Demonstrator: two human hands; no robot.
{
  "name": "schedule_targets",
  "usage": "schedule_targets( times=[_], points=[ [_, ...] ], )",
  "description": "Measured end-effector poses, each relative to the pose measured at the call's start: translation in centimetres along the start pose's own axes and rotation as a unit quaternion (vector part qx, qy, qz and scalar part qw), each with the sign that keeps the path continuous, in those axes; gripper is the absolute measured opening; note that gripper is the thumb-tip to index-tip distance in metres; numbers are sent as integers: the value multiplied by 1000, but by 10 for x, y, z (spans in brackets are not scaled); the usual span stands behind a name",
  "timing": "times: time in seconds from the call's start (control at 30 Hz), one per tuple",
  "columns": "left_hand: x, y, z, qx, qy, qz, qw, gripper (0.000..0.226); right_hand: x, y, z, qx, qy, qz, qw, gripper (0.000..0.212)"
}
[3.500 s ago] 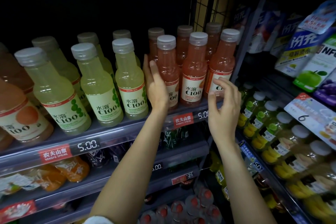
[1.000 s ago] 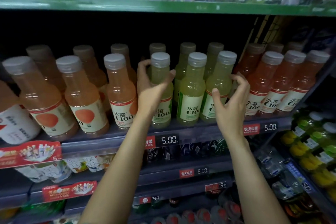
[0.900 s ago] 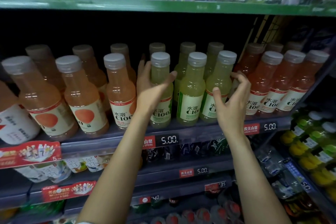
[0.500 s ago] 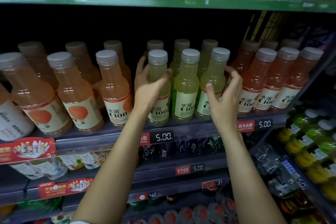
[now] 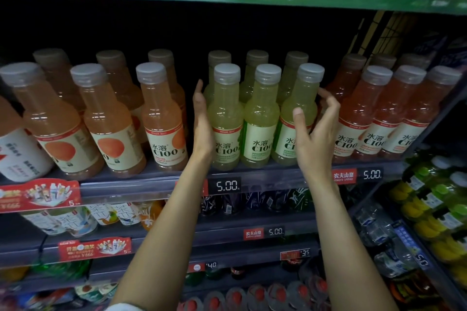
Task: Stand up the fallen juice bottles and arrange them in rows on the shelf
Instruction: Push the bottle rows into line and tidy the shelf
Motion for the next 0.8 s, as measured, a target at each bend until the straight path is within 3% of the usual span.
schedule_targets(
  times=[0.07,0.23,0.8],
  points=[
    [3,1,4,7,5,-20,1000,111,-2,-1,1,8,-15,18,1000,49],
    [22,3,12,9,20,-1,1000,86,-7,-3,3,40,-12,31,999,62],
    [18,-7,12,3,8,17,1000,84,-16,6,7,64,-5,40,997,60]
  ],
)
Point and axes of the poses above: each hand's wrist, its own z-axis towards the middle knuckle, its own y-axis out of the back of the hand, x = y × z, the point moved 4 cm from there along z, towards the middle knuckle, and after that the axes turned 14 degrees about x, right-handed, at the moved point
